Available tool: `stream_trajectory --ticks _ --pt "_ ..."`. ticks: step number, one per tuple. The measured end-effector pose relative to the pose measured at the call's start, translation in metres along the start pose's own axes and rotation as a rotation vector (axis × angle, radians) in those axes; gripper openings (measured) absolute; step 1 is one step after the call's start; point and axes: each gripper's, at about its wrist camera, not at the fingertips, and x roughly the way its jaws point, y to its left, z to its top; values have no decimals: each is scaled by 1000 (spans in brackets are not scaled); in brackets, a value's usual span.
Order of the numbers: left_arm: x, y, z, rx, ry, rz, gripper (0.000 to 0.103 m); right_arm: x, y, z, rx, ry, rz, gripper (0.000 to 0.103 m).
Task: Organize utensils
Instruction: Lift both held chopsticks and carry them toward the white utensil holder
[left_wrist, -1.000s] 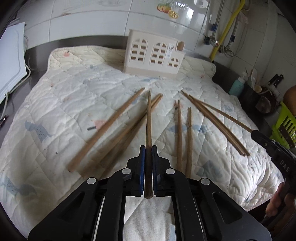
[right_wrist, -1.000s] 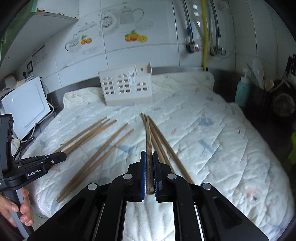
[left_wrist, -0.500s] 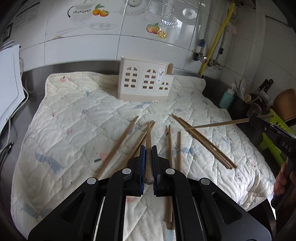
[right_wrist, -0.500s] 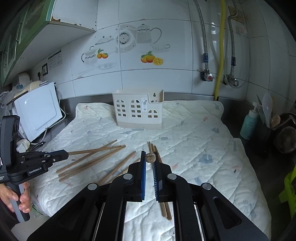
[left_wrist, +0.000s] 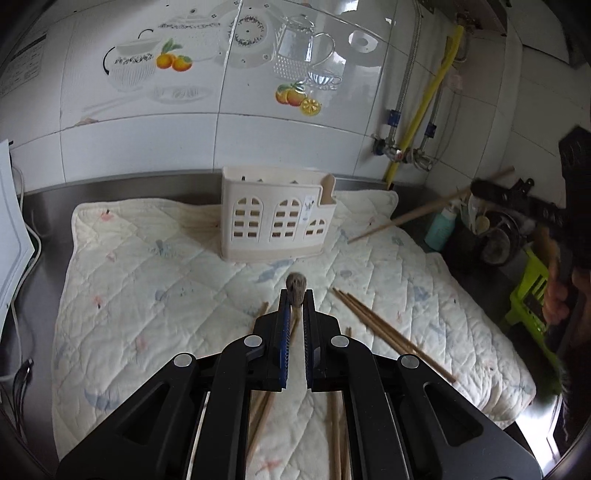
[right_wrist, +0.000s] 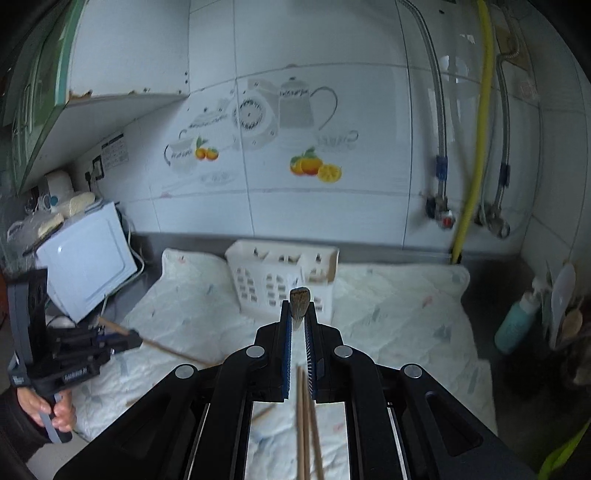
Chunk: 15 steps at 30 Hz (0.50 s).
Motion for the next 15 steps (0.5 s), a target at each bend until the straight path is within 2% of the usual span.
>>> stream_trajectory --ticks 7,12,15 --pt "12 4 24 8 0 -5 5 45 -12 58 -30 -5 -51 7" --pt "15 5 44 19 -16 -7 5 95 -13 75 -52 79 -81 7" --pt "15 4 55 32 -30 -2 5 126 -12 79 -61 163 -80 7"
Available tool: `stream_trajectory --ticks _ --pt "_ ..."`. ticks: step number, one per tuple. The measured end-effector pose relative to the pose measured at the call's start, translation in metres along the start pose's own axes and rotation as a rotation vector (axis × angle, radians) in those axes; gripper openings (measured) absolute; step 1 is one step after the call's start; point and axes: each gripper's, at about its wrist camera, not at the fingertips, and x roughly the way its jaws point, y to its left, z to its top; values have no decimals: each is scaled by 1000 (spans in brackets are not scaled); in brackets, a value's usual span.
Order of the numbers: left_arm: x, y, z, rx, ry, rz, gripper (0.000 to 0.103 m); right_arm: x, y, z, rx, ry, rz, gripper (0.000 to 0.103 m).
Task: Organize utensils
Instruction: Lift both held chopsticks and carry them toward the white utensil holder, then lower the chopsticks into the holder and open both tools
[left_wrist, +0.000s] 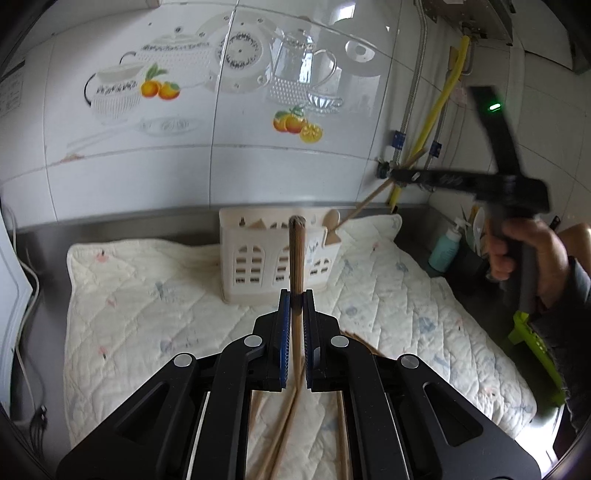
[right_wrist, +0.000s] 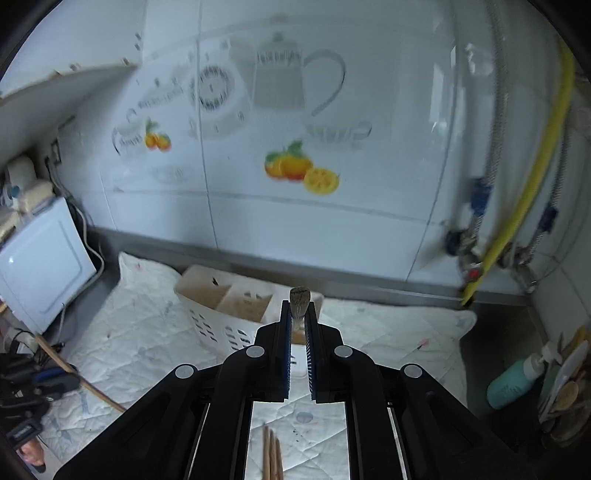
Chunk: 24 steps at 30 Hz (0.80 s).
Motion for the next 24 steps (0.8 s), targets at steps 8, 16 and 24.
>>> stream_trajectory --ticks 8,16,24 --pt "-7 -4 43 30 -81 6 5 56 4 7 -17 158 4 7" --pt "-6 -2 111 35 -222 58 5 40 4 2 -53 70 -45 42" --pt "21 18 158 -11 -306 138 5 -22 7 -31 -110 -79 -97 56"
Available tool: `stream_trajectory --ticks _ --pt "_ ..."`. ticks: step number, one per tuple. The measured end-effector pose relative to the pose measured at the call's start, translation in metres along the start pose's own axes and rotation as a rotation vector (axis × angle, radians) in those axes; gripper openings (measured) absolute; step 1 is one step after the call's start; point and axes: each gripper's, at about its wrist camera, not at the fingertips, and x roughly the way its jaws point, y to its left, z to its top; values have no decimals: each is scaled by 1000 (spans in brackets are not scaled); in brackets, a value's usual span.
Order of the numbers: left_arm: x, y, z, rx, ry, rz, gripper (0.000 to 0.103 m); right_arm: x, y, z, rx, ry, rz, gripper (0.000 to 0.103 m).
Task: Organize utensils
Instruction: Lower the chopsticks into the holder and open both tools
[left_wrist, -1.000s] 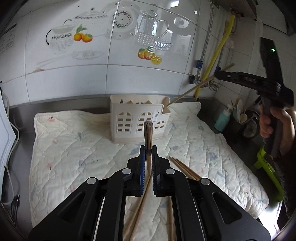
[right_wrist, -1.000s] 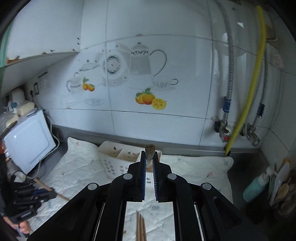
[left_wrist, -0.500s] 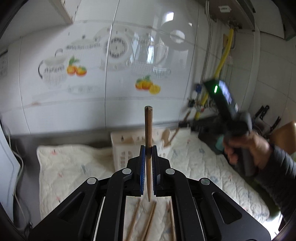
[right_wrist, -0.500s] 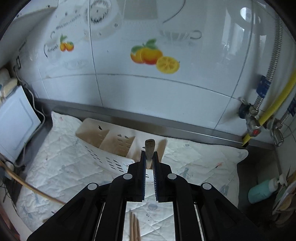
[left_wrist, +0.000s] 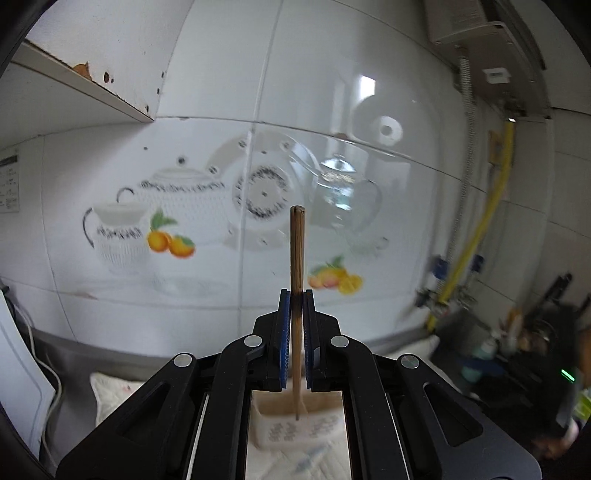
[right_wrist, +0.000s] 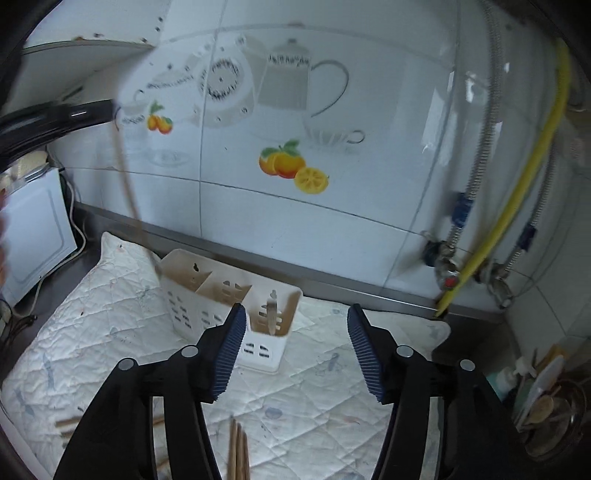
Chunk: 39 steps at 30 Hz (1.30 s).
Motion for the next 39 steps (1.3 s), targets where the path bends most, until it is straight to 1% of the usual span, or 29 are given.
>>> stream_trajectory --ticks 4,6,8,13,19,22,23,26,28,29,30,32,34,37,39 --pt "20 9 -1 -7 -10 50 5 -20 -2 -28 14 -14 18 57" --pt "30 14 -6 -16 0 77 5 -26 -2 -43 32 -12 37 57" --pt "39 21 -12 -38 12 81 5 -32 0 -58 43 -16 48 57" --pt "59 35 -32 -100 97 82 5 -38 1 -87 80 -9 65 57" --pt "71 36 -49 -83 167 78 6 -39 5 -116 112 16 55 57" --pt "70 36 -54 -77 175 85 6 -42 7 -130 135 23 54 57" --pt "69 35 -55 -72 179 85 8 -44 8 -136 145 27 56 57" --pt "63 35 -57 -66 187 84 9 -49 11 -150 155 30 38 57" --pt "56 34 -57 -58 184 86 16 -54 11 -158 162 30 30 57" --pt "51 33 -56 -55 180 88 23 -57 11 -163 173 31 33 57" --pt "45 31 -56 -48 174 92 32 -59 11 -167 180 31 33 57" --pt "30 30 -57 -33 165 99 42 -64 14 -177 181 35 11 57" --pt "13 27 -59 -11 161 97 43 -68 17 -187 197 47 18 57" --pt "-17 24 -70 6 175 66 47 -73 21 -199 215 55 20 57" --pt "-37 23 -82 18 189 70 51 -76 25 -208 228 60 16 57"
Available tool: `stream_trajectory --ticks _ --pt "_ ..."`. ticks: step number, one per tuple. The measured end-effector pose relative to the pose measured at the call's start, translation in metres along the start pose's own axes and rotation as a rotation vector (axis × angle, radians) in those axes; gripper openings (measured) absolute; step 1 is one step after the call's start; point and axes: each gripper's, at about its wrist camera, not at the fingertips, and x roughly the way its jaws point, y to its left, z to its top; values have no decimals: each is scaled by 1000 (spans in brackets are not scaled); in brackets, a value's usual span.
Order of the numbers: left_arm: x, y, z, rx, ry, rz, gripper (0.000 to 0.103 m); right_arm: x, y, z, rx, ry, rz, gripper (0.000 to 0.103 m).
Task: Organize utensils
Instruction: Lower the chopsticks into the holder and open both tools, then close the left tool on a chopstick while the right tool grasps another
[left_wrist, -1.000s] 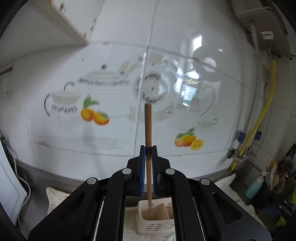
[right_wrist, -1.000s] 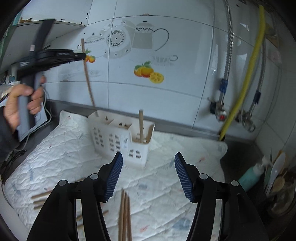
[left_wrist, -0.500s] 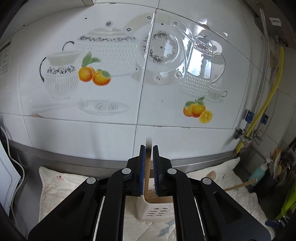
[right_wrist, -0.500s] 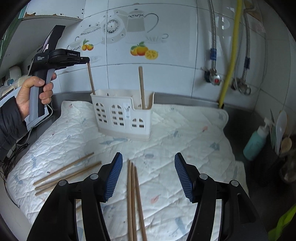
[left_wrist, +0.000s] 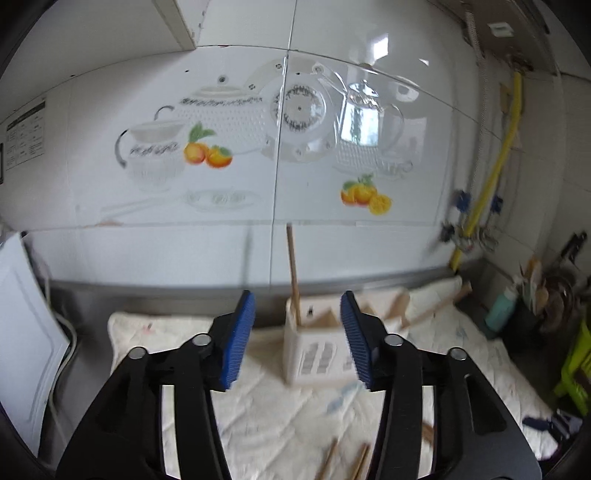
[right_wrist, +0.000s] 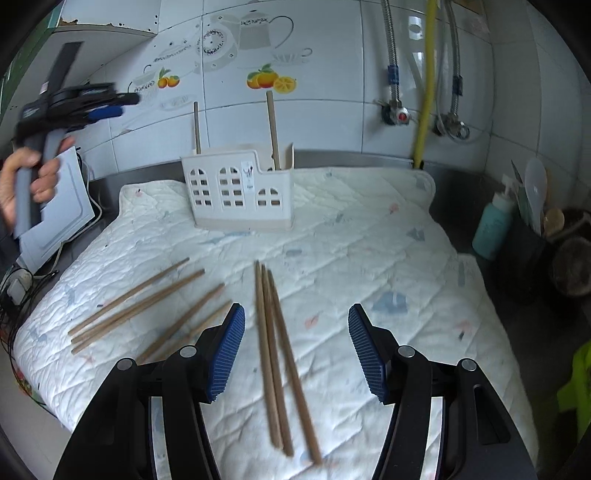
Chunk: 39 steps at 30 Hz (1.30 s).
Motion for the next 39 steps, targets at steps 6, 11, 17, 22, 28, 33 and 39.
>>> stream_trajectory --ticks 6,11,17,22,28,33,39 --pt "-47 0 -62 13 44 -29 51 -4 0 -27 64 25 12 57" --pt "-70 -3 -121 57 118 -53 51 -8 4 -40 78 34 2 56" --pt "-77 -4 -181 129 228 -78 39 -12 8 -46 85 40 19 56" --pt "-68 -3 -207 160 300 -123 20 -13 13 -49 87 40 28 56" --pt "-56 -8 -224 197 350 -154 19 -9 15 -52 91 59 26 56" --pt "-44 -7 -231 213 389 -147 19 -7 14 -52 96 63 25 56" --pt "-35 -5 -239 219 432 -151 10 -4 13 -53 94 71 22 56"
